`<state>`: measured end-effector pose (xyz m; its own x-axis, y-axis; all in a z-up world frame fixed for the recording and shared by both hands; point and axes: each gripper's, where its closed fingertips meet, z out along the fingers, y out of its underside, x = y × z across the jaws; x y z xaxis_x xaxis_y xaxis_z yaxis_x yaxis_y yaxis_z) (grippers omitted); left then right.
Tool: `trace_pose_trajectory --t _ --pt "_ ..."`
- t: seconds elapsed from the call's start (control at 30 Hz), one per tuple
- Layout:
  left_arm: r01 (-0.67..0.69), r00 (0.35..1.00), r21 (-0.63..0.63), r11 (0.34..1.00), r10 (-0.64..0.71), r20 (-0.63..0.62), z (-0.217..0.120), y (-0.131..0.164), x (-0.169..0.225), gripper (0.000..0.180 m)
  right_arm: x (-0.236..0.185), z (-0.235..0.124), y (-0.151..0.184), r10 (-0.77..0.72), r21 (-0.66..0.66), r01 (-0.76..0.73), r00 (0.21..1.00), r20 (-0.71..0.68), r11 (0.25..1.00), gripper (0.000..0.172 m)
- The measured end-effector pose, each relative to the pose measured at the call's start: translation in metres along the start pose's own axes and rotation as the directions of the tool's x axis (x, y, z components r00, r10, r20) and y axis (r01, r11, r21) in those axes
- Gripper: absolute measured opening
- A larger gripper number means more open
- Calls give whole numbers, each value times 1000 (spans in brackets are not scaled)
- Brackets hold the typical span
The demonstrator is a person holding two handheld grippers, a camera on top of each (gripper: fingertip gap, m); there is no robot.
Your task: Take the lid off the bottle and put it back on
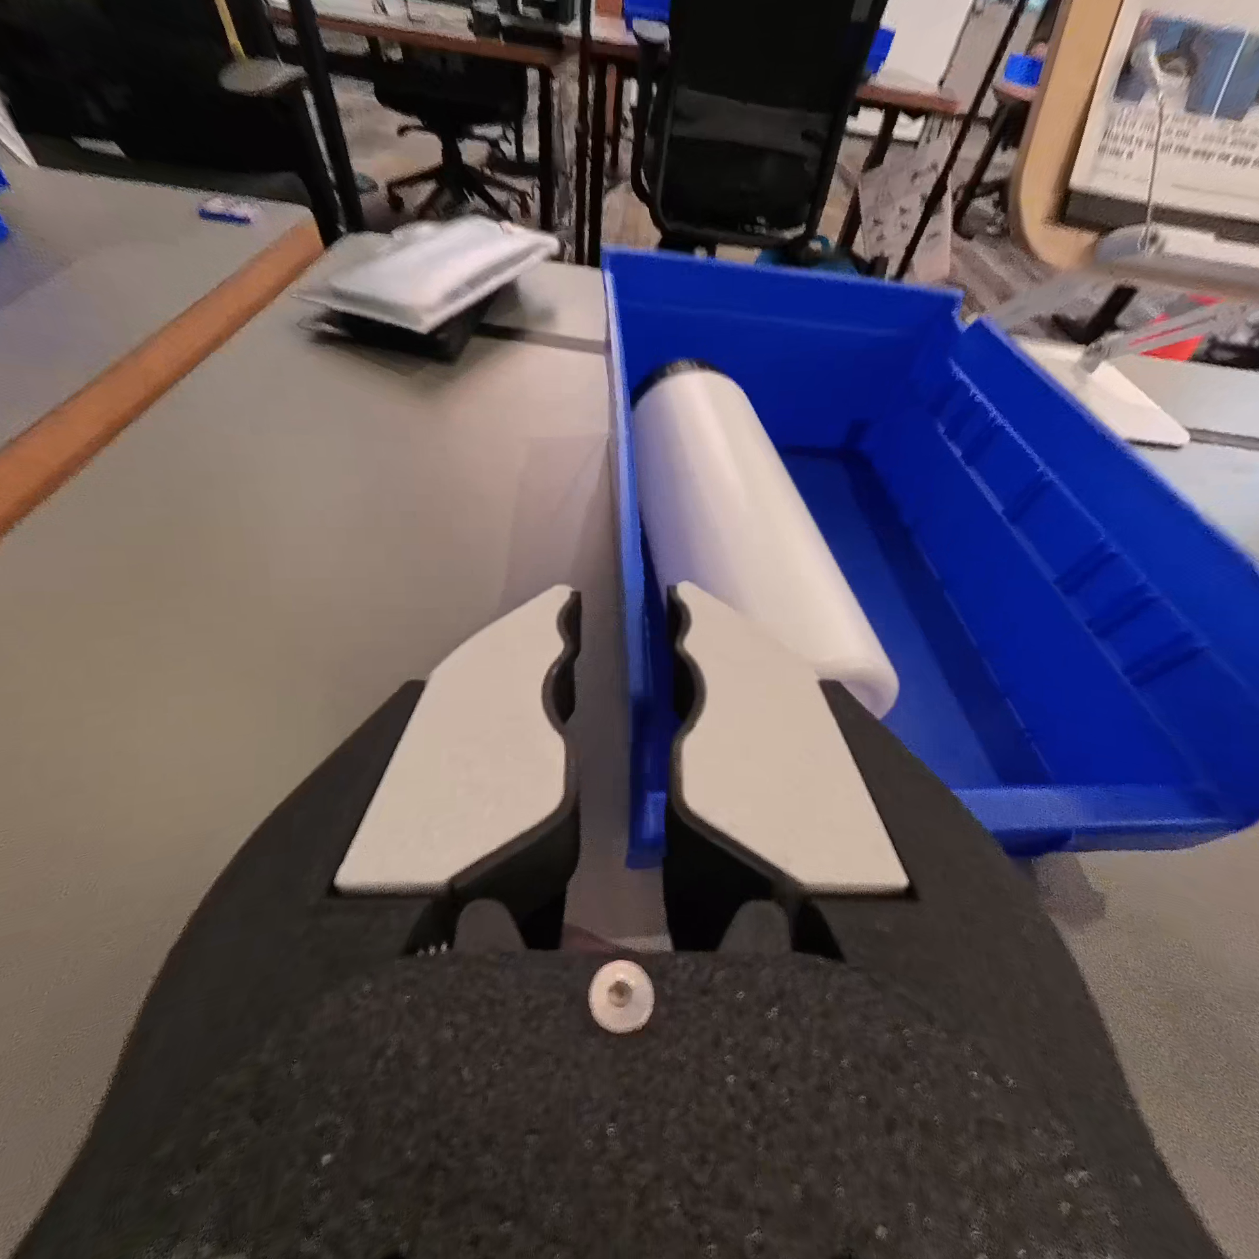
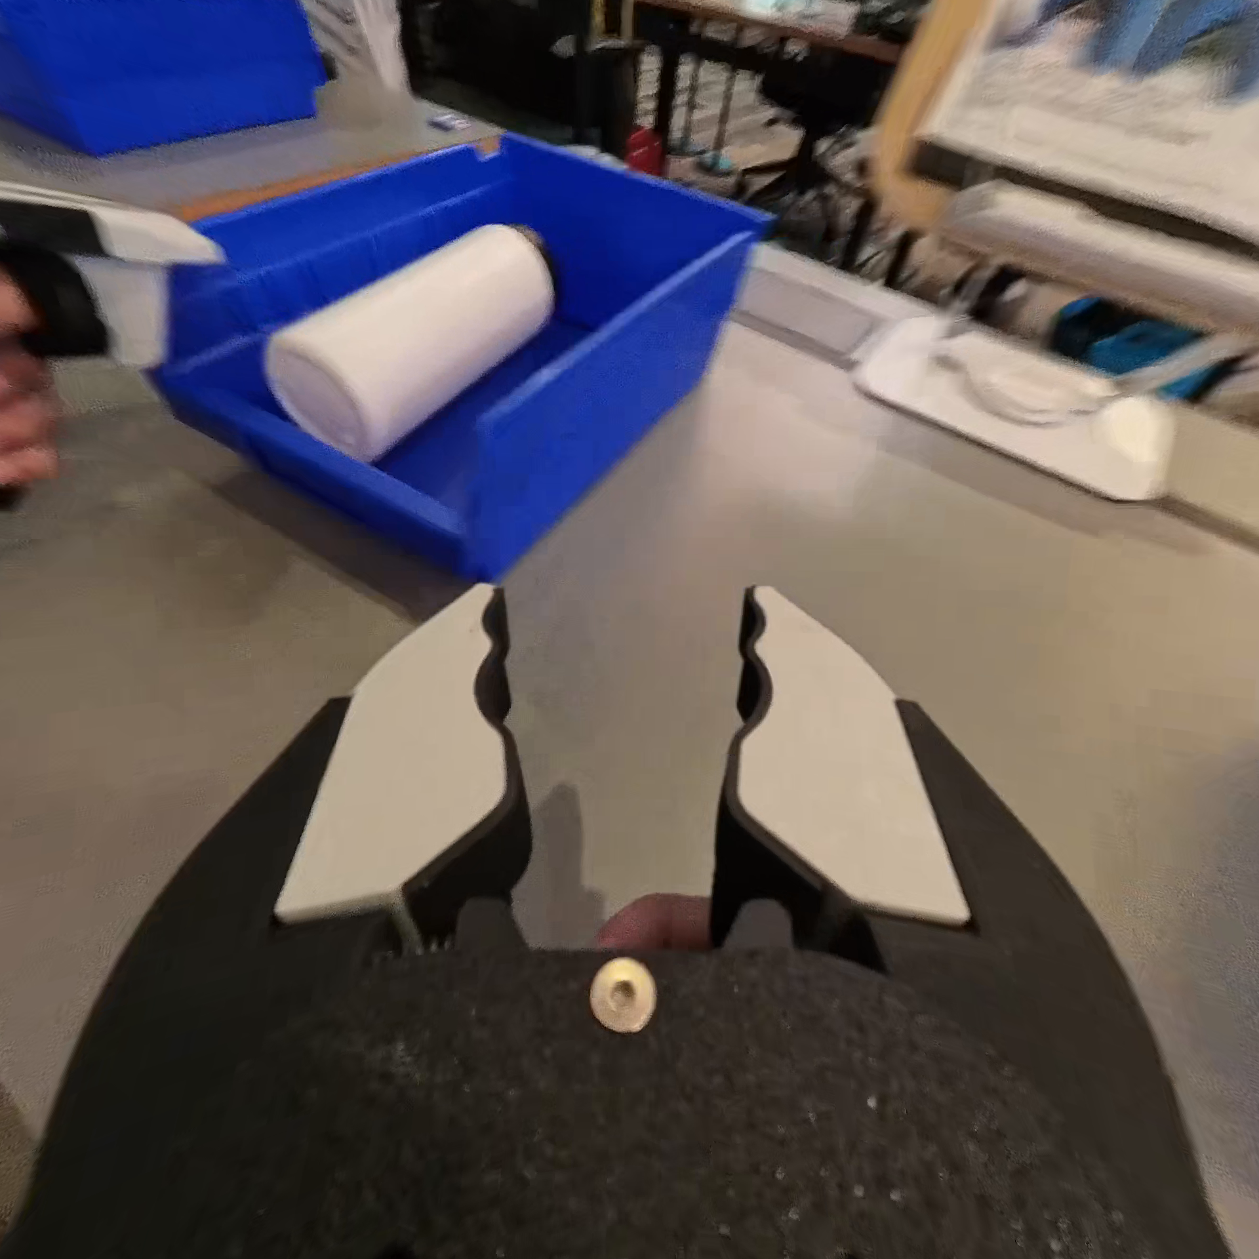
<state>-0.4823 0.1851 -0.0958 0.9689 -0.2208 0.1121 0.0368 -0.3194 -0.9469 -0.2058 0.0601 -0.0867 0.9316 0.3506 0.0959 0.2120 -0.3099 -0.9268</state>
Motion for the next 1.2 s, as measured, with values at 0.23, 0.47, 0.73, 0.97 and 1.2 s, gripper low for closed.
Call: trace_pose_trajectory --t 0.23,0.47,0.73,0.97,1.2 --pt "-108 992 206 973 91 89 -50 -43 27 24 185 -130 52 63 66 -35 857 -511 997 66" --pt "-107 947 52 993 118 -300 -86 28 186 27 221 -122 113 166 -29 -203 867 -470 979 62" --pt "-261 924 -3 965 248 -292 -84 69 215 27 249 -117 129 112 -106 -197 839 -532 975 7" --pt "-341 936 -30 940 336 -109 -32 49 202 58 256 -117 130 53 -121 -130 867 -496 984 8" --pt "-336 942 -27 941 336 -23 11 23 202 24 268 -128 136 161 -66 -214 875 -457 975 6"
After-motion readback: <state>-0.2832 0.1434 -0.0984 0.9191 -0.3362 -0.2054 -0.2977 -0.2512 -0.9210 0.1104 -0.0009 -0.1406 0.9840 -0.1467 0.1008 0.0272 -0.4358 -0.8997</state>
